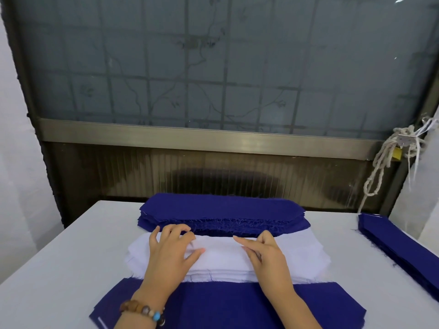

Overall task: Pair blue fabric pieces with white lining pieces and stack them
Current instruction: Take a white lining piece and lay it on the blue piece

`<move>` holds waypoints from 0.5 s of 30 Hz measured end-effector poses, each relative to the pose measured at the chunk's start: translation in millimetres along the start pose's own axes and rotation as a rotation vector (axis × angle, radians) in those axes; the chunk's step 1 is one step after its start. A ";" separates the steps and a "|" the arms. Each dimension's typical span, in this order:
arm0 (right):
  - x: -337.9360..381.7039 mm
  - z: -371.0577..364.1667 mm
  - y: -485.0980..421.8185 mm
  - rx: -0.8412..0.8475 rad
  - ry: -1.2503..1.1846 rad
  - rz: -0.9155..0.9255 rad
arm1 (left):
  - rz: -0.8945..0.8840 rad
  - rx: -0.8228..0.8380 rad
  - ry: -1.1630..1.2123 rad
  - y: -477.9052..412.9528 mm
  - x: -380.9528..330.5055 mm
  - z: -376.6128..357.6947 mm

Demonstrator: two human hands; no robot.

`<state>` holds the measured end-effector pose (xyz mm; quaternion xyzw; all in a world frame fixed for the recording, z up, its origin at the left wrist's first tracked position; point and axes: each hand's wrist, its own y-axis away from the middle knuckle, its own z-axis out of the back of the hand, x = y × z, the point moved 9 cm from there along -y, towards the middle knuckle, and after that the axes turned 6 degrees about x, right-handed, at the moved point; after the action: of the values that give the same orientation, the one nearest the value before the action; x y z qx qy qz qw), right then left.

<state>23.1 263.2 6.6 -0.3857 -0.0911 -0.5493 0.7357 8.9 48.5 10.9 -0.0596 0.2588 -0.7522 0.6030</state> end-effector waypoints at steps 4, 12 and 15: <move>-11.2 -7.9 -1.8 0.090 0.146 -0.099 | 0.035 -0.005 0.001 0.6 10.5 1.1; -44.2 26.3 0.8 0.107 0.415 -0.310 | 0.206 0.154 -0.057 4.4 36.4 2.2; -60.8 40.4 4.5 0.111 0.459 -0.405 | 0.290 0.150 -0.072 6.6 49.8 4.3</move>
<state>15.7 335.5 -1.7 -0.1848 -0.0277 -0.7515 0.6327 3.1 -0.5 0.4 -0.0034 0.1858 -0.6720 0.7168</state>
